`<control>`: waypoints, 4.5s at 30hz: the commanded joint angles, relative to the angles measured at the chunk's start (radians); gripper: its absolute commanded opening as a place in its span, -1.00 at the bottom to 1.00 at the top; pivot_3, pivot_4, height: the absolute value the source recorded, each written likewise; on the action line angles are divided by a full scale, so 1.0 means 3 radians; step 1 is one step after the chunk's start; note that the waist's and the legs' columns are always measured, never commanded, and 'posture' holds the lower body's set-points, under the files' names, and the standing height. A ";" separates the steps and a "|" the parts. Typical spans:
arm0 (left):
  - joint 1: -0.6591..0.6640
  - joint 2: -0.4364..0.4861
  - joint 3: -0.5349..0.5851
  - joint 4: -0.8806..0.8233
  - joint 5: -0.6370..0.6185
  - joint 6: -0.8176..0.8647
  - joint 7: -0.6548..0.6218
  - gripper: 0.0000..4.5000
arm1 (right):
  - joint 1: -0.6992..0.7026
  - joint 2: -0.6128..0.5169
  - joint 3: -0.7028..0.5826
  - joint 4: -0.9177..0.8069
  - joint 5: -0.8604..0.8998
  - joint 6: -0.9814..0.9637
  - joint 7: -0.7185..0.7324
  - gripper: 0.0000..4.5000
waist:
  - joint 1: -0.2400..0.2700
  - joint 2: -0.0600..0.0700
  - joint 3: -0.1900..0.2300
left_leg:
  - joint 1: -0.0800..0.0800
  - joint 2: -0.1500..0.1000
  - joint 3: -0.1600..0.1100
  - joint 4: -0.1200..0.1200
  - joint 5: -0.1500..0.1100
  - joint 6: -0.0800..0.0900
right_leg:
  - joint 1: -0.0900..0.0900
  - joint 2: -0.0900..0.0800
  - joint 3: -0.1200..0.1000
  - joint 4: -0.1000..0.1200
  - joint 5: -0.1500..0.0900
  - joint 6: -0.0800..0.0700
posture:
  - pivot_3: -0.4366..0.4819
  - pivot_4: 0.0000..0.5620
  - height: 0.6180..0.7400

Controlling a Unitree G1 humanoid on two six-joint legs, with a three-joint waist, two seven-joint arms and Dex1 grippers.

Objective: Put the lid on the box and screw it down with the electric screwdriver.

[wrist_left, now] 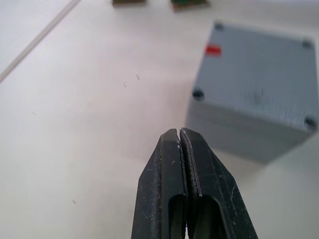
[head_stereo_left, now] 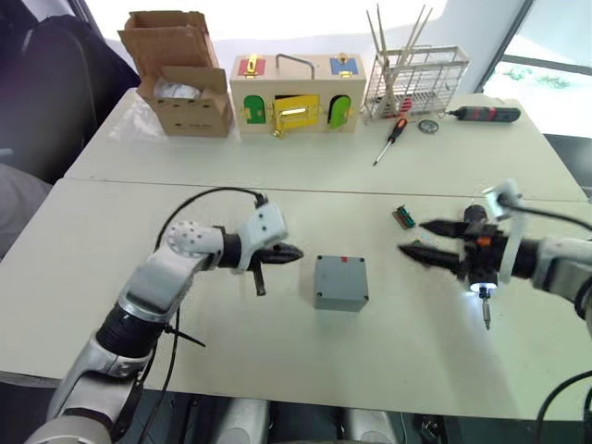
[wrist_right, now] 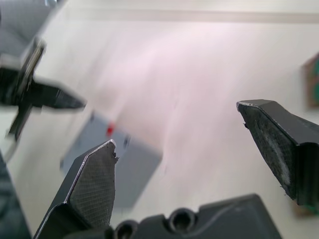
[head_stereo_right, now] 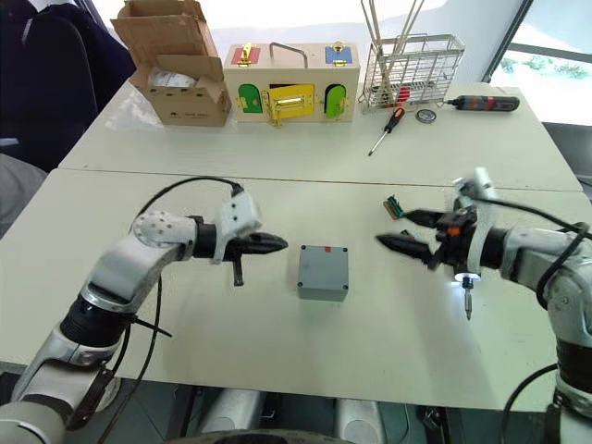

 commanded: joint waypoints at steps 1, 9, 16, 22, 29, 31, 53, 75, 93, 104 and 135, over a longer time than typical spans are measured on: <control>-0.0127 -0.0059 0.0107 -0.0104 -0.0152 0.0072 0.0083 -1.00 | -0.0106 0.0099 -0.0086 0.0036 0.0098 -0.0070 -0.0105 0.99 | -0.0006 0.0000 0.0000 | 0.0000 0.0000 0.0000 -0.0001 0.0000 0.0000 | -0.0001 0.0000 0.0000 0.0000 0.0000 0.0000 | -0.05 -0.47 0.84; -0.0279 -0.0217 0.0028 -0.0156 -0.0229 0.0129 0.0253 -1.00 | -0.0478 0.0468 0.0644 0.0865 -0.1027 -0.1402 -0.0551 0.99 | -0.0030 0.0000 -0.0001 | 0.0001 0.0000 0.0003 -0.0003 0.0002 -0.0003 | -0.0006 0.0001 0.0001 0.0003 0.0000 0.0000 | -0.05 -0.47 0.84; -0.0190 -0.0152 -0.0021 -0.0161 -0.0206 0.0084 0.0266 -1.00 | -0.0590 0.0644 0.0796 0.1424 -0.1344 -0.1986 -0.0560 0.68 | -0.0032 0.0000 -0.0001 | 0.0001 0.0000 0.0004 -0.0005 0.0002 -0.0004 | -0.0007 0.0000 0.0002 0.0002 0.0000 0.0000 | -0.05 -0.47 0.84; -0.0117 -0.0117 -0.0014 -0.0205 -0.0219 0.0080 0.0285 -1.00 | -0.0516 0.0635 0.0807 0.1441 -0.1342 -0.1881 -0.0469 0.68 | -0.0034 0.0000 -0.0001 | 0.0001 0.0000 0.0004 -0.0005 0.0002 -0.0004 | -0.0007 0.0000 0.0002 0.0002 0.0000 0.0000 | -0.05 -0.47 0.84; -0.0101 -0.0137 -0.0050 -0.0211 -0.0208 0.0066 0.0318 -1.00 | -0.0478 0.0690 0.0734 0.1508 -0.1360 -0.1918 -0.0525 0.39 | -0.0035 0.0000 -0.0001 | 0.0001 0.0000 0.0004 -0.0005 0.0002 -0.0004 | -0.0007 0.0000 0.0002 0.0002 0.0000 0.0000 | -0.05 -0.47 0.84; -0.0104 -0.0137 -0.0058 -0.0213 -0.0214 0.0065 0.0326 -1.00 | -0.0481 0.0700 0.0734 0.1514 -0.1361 -0.1920 -0.0531 0.13 | -0.0035 0.0000 -0.0001 | 0.0001 0.0000 0.0004 -0.0005 0.0002 -0.0004 | -0.0007 0.0000 0.0002 0.0002 0.0000 0.0000 | -0.05 -0.47 0.84; -0.0105 -0.0102 -0.0108 -0.0210 -0.0203 0.0067 0.0366 -1.00 | -0.0617 0.0795 0.0720 0.1729 -0.1416 -0.2053 -0.0626 -0.91 | -0.0081 0.0000 -0.0001 | 0.0001 0.0000 0.0003 -0.0005 0.0002 -0.0004 | -0.0007 0.0001 0.0002 0.0002 0.0000 0.0000 | -0.05 -0.47 0.84; -0.0110 -0.0117 -0.0122 -0.0163 -0.0200 0.0039 0.0372 -1.00 | -0.0539 0.0781 0.0548 0.1322 -0.1271 -0.1833 -0.0717 -0.96 | -0.0083 0.0000 -0.0001 | 0.0001 0.0000 0.0003 -0.0006 0.0002 -0.0004 | -0.0007 0.0001 0.0002 0.0003 0.0000 0.0000 | -0.05 -0.47 0.84; 0.0100 0.0426 -0.0021 -0.0642 -0.0606 0.0234 -0.0122 -1.00 | 0.0255 0.0266 0.0450 -0.0890 -0.0196 -0.0764 -0.0271 -0.96 | -0.0080 0.0001 -0.0001 | 0.0002 0.0001 0.0000 -0.0008 0.0002 -0.0003 | -0.0005 0.0001 0.0003 0.0002 0.0000 0.0000 | -0.05 -0.47 0.84; 0.0174 0.0540 -0.0102 -0.0771 -0.0729 0.0263 -0.0166 -1.00 | 0.0297 0.0302 0.0748 -0.0981 -0.0140 -0.0683 -0.0334 -0.96 | -0.0075 0.0000 -0.0001 | 0.0002 0.0000 0.0000 -0.0007 0.0001 -0.0002 | -0.0003 0.0001 0.0003 0.0001 0.0000 0.0000 | -0.05 -0.47 0.84; 0.0164 0.0501 -0.0108 -0.0759 -0.0735 0.0263 -0.0004 -1.00 | 0.0309 0.0211 0.0953 -0.0718 -0.0394 -0.0846 -0.0170 -0.96 | -0.0075 0.0000 0.0000 | 0.0002 0.0000 0.0000 -0.0007 0.0001 -0.0002 | -0.0003 0.0001 0.0003 0.0001 0.0000 0.0000 | -0.05 -0.47 0.84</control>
